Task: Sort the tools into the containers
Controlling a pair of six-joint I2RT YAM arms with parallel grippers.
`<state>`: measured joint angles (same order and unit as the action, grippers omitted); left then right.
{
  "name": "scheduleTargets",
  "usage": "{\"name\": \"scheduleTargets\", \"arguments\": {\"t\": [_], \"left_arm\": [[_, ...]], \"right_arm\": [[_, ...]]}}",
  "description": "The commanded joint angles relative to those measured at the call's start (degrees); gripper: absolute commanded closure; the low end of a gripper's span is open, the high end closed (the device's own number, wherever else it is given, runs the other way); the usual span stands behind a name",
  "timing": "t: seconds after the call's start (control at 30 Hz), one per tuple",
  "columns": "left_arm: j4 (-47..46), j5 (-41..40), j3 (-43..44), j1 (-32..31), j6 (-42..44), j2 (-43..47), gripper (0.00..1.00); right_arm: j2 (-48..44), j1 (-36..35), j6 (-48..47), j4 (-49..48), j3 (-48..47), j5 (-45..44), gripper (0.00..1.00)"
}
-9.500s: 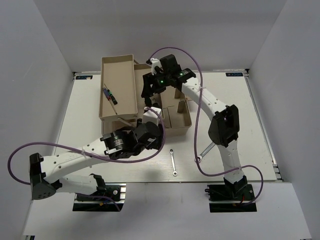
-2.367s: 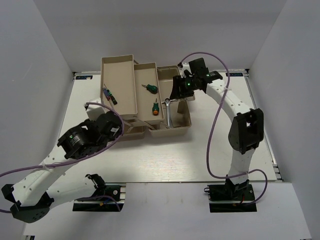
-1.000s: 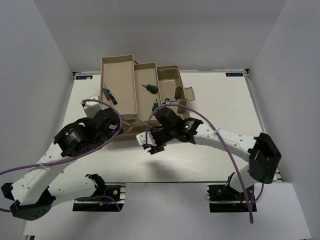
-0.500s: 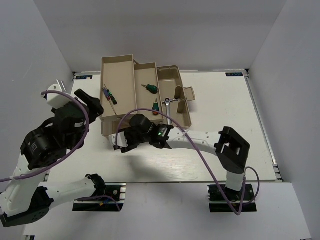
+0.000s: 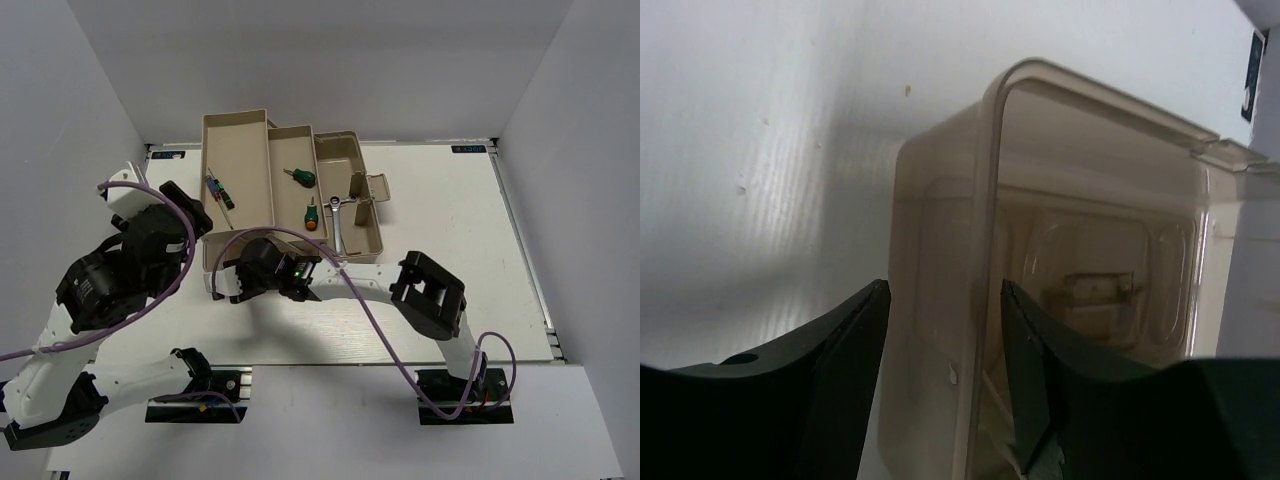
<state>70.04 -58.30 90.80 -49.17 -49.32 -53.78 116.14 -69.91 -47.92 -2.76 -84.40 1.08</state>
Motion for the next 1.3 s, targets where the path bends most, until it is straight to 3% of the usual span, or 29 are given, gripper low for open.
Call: {"name": "scheduleTargets", "arguments": {"t": [0.0,0.1,0.17,0.2,0.23,0.27,0.7,1.0,1.1,1.27], "left_arm": [[0.0,-1.6,-1.4,0.3,-0.4,0.3,0.27],[-0.5,-1.0,-2.6,0.3,-0.4,0.3,0.27],[-0.5,-0.5,-3.1,0.3,-0.4,0.3,0.27],[-0.5,-0.5,-3.1,0.3,-0.4,0.3,0.27],[-0.5,-0.5,-3.8,0.3,-0.4,0.3,0.27],[-0.5,-0.5,-3.8,0.3,-0.4,0.3,0.27],[-2.1,-2.1,-5.2,0.3,-0.4,0.9,0.27],[3.5,-0.8,-7.8,0.3,-6.0,2.7,0.30],[7.8,0.3,-8.9,0.3,-9.8,2.7,0.38],[10.3,3.1,-13.5,0.3,-14.5,2.2,0.72]], "right_arm": [[1.5,0.1,-1.6,-0.5,-3.8,-4.3,0.46],[3.1,0.2,-1.9,1.5,-4.7,-4.4,0.49],[3.0,0.5,-2.1,2.3,-4.1,-3.3,0.59],[2.5,0.2,-2.1,2.5,-3.6,-2.4,0.67],[1.7,0.4,-2.2,2.6,-3.1,-1.7,0.88],[0.9,0.4,-1.8,4.4,-3.1,-1.8,1.00],[-12.4,3.7,7.4,7.4,-3.3,4.2,1.00],[-16.6,8.6,16.3,8.8,-4.7,7.2,1.00],[-17.5,10.8,17.6,9.2,-4.5,7.7,1.00],[-18.6,13.1,20.6,9.4,-3.9,8.6,1.00]]}}
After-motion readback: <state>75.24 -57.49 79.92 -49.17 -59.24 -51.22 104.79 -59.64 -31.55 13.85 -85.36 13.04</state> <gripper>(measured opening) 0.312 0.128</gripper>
